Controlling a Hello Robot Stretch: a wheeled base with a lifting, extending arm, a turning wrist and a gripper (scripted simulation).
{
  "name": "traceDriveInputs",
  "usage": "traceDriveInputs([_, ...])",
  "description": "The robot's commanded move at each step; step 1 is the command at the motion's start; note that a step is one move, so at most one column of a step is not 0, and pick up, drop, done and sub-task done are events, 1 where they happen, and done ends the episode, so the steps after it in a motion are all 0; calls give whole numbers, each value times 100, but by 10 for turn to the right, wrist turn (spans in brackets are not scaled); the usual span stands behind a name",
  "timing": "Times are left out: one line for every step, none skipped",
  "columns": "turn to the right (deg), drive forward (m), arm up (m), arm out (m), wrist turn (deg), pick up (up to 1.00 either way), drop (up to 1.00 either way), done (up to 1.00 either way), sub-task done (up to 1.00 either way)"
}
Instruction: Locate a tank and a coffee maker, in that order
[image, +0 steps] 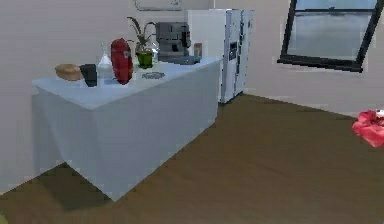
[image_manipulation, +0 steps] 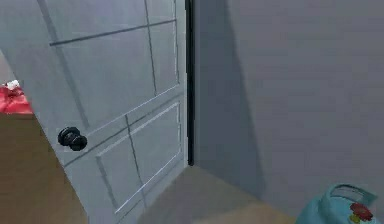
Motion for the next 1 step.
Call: traceDriveInputs([0, 75, 0, 0, 0, 0, 0, 0, 0])
